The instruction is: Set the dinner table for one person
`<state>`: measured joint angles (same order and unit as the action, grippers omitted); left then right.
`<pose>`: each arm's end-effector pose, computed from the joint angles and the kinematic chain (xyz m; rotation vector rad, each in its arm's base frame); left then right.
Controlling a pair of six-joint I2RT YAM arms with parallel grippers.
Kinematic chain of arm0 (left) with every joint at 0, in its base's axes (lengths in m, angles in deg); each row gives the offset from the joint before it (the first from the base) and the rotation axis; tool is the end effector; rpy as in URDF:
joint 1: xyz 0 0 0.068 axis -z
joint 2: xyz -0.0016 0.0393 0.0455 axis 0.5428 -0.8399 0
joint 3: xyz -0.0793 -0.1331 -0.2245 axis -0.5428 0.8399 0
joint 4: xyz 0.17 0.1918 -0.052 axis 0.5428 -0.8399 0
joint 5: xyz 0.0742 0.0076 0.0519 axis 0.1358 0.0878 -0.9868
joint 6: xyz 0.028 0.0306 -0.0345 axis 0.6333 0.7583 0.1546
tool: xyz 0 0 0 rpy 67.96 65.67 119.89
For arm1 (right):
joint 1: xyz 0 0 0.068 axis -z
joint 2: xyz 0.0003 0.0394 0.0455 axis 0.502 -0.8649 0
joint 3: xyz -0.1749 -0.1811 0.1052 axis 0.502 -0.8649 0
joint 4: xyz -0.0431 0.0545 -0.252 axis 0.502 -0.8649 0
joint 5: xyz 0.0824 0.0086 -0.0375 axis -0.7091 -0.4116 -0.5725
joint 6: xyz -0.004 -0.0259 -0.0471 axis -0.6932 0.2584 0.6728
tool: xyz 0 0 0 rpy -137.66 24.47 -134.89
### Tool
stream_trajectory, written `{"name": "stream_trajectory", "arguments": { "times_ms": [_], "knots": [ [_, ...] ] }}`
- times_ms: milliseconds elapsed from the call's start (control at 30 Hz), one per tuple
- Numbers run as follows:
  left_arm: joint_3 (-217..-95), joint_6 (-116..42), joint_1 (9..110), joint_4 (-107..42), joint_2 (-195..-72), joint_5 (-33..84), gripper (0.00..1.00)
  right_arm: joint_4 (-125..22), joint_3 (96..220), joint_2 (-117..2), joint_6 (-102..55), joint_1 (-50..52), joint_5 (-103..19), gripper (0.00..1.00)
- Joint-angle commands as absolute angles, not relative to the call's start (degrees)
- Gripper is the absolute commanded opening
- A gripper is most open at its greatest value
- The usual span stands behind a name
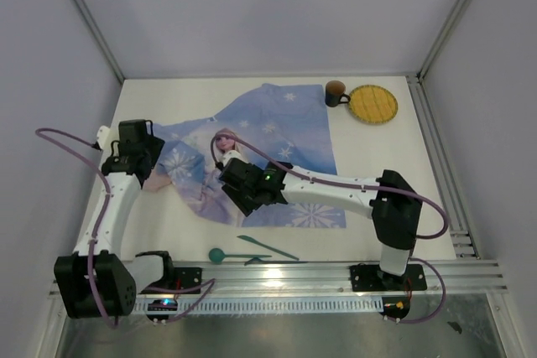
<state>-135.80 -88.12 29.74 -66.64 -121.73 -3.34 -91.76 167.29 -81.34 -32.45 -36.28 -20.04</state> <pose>0.2313 0.0252 0.2856 -1.3776 1.8067 -0.1320 0.1649 0.3547 0.2464 -1.0269 2.3758 0.1882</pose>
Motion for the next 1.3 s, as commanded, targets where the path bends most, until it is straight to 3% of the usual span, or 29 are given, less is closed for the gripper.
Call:
{"name": "stream_trajectory", "arguments": {
  "times_ms": [0, 300, 767, 833, 867, 967, 1067, 1267],
  "knots": [
    [-135.5, -86.8, 29.5, -63.2, -125.1, -1.7, 0.72, -87.9, 163.2, -75.5, -33.2, -36.2, -14.6, 0.59],
    [-135.3, -92.4, 29.4, -59.9, -130.6, -4.6, 0.74, -83.0, 150.6, -66.7, -36.0, -36.1, -12.9, 0.59],
    [-132.4, -97.2, 29.4, -56.8, -138.3, -4.0, 0.64, -82.6, 150.1, -65.1, -33.7, -35.1, -13.3, 0.59],
    [-132.6, -96.9, 29.4, -57.0, -138.3, -4.2, 0.55, -82.1, 149.9, -65.3, -33.8, -34.9, -13.8, 0.59],
    [-132.6, -96.8, 29.4, -56.9, -138.3, -4.3, 0.38, -82.0, 149.9, -65.5, -33.7, -34.8, -13.9, 0.59],
    [-133.0, -96.2, 29.4, -57.0, -138.7, -4.2, 0.16, -82.1, 150.4, -66.1, -33.4, -34.6, -13.9, 0.59],
    [-133.3, -95.3, 29.4, -57.2, -139.0, -3.6, 0.06, -81.5, 150.9, -66.4, -33.2, -34.5, -14.4, 0.59],
    [-136.5, -93.9, 30.1, -61.0, -138.9, 3.2, 0.01, -80.1, 151.2, -67.7, -33.5, -34.4, -16.0, 0.59]
  ]
}}
